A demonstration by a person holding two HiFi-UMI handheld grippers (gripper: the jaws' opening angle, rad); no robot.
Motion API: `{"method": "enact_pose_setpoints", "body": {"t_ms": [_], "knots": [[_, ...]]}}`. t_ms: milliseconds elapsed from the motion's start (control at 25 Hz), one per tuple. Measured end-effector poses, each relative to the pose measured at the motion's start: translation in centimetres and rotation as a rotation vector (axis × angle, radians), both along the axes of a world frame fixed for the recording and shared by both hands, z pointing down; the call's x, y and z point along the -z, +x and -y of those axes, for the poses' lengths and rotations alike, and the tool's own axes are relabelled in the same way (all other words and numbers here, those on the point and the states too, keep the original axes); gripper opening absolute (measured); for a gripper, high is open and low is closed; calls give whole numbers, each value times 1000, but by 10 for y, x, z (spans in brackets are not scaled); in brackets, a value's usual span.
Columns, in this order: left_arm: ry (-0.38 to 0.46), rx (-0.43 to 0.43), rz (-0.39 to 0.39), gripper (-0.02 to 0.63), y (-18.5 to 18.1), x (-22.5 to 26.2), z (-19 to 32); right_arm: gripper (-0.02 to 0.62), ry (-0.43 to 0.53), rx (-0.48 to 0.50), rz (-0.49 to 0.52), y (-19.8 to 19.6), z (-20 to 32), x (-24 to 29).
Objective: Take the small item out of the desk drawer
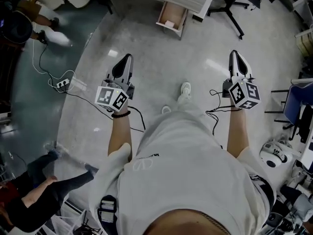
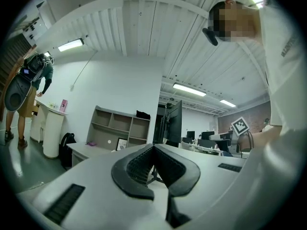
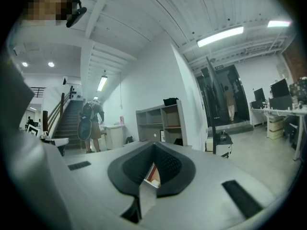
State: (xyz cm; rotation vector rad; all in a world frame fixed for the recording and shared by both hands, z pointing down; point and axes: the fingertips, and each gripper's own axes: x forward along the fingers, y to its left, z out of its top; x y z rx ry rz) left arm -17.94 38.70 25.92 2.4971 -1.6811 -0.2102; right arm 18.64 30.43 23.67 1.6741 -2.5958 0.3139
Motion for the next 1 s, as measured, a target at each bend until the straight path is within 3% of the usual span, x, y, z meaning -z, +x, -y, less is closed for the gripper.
{"method": "enact_pose_setpoints", "body": {"t_ms": [680, 1000], "knots": [[-34, 57, 44, 0, 46, -3, 178, -2, -17, 125, 34, 14, 203, -14], [-66, 80, 32, 0, 74, -15, 227, -2, -59, 186, 34, 18, 260, -37]]}}
